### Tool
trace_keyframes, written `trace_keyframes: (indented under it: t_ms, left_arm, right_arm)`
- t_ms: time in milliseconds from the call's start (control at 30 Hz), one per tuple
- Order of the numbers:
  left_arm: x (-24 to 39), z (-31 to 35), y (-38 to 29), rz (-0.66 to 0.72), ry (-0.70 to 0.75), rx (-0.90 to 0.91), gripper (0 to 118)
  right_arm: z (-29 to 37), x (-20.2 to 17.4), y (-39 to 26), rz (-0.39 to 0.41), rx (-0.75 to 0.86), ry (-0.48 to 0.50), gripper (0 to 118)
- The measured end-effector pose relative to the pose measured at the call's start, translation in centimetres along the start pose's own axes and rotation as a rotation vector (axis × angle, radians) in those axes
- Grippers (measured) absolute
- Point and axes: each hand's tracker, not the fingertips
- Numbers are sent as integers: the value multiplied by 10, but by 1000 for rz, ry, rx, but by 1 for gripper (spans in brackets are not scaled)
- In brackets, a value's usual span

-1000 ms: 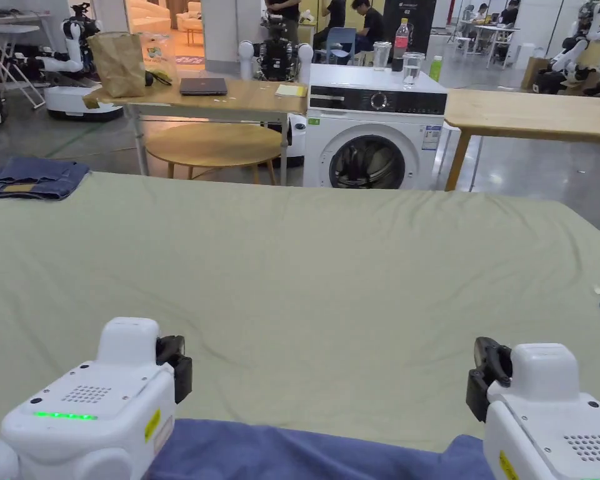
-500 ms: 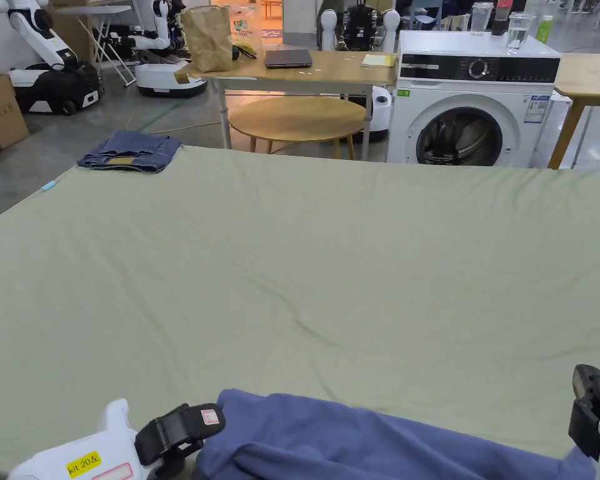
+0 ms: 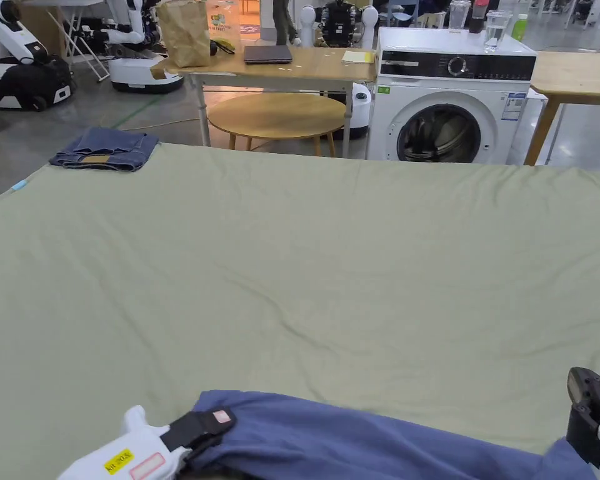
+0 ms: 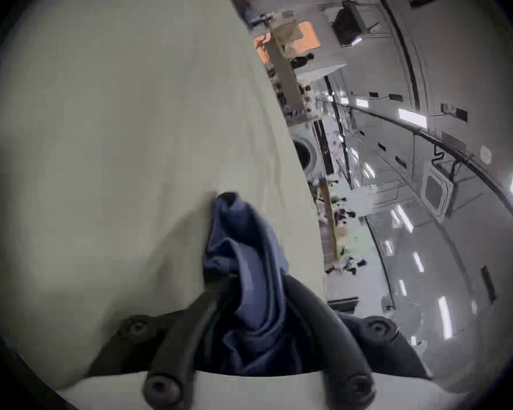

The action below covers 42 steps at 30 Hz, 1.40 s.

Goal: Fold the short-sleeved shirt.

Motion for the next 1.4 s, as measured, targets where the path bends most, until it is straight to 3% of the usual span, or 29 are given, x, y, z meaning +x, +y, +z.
trace_keyframes:
  t_ms: [133,267,500,633,733,800,833,867,900,933,1067,1167,1233,1267,1333,1367,1400]
  left_arm:
    - [21,31,32,-229,164,80,3]
    - [77,42,24,-551,184,82,3]
    - [195,-3,-101,-1176,125,-23,3]
    - [208,-63,-182,-1382,187,-170,3]
    - [186,-109,-222,-1473,356,-264,3]
    - [174,-120,-228,-1449,399,-282,3]
    - [172,-121,-227,-1398,389,-285,11]
    - [175,-119,-223,-1366,387,-284,28]
    - [178,-118,-220,-1320,340,-289,71]
    - [186,-113,-214,-1255,288,-275,97]
    - [223,-66,-193,-1187,235,-116,100]
    - [221,-50,-164,-1012,240,-60,101]
    - [200,-61,-142,-832,245,-148,101]
    - [187,-69,-135,-747,238,-240,93]
    - [171,-83,-138,-674,199,-300,23]
    - [169,-89,-145,-755,280,-262,0]
    - [170,-95,-155,-819,305,-267,0]
  right_arm:
    - [0,1,-1,-10,-3,1,0]
    - [1,0,-3,-16,-5,14,0]
    - [8,7,-5,-23,4,24,0]
    - [13,22,-10,-49,-5,25,0]
    - [17,39,-15,-79,-18,18,0]
    - [20,50,-18,-94,-36,22,0]
    - [21,54,-19,-94,-40,24,0]
    - [22,57,-20,-91,-40,25,0]
    - [22,62,-20,-88,-40,27,0]
    - [22,67,-20,-90,-43,37,0]
    - [21,77,-20,-105,-53,67,0]
    - [21,82,-20,-111,-51,78,0]
    - [18,84,-22,-126,-55,84,0]
    - [16,84,-23,-132,-58,87,0]
    - [13,84,-25,-139,-65,95,0]
    - [12,82,-26,-145,-66,94,0]
    - [12,82,-28,-154,-65,93,0]
